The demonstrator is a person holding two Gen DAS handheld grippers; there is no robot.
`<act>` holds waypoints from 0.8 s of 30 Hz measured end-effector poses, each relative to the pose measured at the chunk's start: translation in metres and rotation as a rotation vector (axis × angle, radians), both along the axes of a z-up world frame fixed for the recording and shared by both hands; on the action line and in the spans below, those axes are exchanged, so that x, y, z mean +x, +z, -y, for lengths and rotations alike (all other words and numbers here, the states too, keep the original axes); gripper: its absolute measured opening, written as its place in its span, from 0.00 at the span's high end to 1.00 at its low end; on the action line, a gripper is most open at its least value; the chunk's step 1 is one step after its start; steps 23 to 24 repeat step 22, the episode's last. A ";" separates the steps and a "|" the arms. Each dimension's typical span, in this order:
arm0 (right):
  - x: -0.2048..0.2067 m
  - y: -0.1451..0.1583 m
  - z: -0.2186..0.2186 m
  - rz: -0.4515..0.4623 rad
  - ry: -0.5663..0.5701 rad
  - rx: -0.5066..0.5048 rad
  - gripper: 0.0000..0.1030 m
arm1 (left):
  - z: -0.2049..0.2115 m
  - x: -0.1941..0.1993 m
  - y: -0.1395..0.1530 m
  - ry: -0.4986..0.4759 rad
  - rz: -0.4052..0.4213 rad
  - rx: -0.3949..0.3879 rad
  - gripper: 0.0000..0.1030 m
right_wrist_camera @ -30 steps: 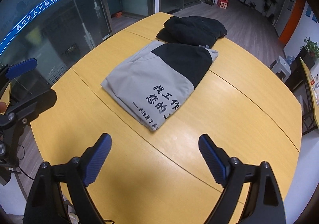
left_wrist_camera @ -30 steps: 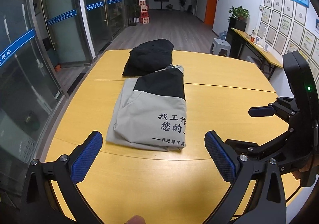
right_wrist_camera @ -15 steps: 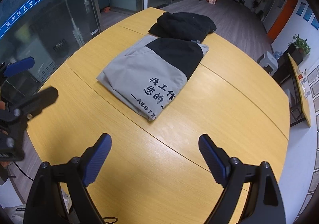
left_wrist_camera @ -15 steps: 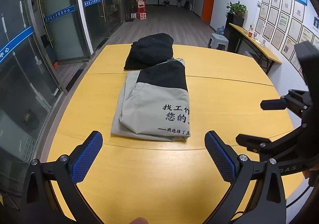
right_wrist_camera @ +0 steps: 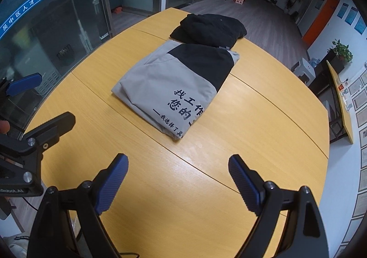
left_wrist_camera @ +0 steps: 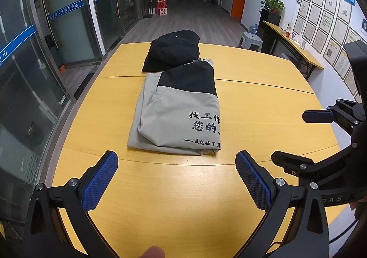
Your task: Fold clothes
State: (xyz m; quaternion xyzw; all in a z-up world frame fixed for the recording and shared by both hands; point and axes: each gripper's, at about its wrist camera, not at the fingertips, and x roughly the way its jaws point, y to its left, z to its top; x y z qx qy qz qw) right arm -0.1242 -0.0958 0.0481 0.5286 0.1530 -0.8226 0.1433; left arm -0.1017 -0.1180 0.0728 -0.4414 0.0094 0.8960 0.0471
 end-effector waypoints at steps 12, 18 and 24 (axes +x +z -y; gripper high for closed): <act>-0.006 -0.006 -0.012 0.006 -0.037 0.008 0.08 | -0.008 -0.013 -0.005 0.009 0.020 0.024 0.00; -0.009 -0.007 -0.012 0.009 -0.038 0.010 0.08 | -0.010 -0.015 -0.005 0.020 0.010 0.003 0.00; -0.011 -0.009 -0.012 0.012 -0.039 0.014 0.08 | -0.010 -0.015 -0.005 0.026 0.006 -0.008 0.00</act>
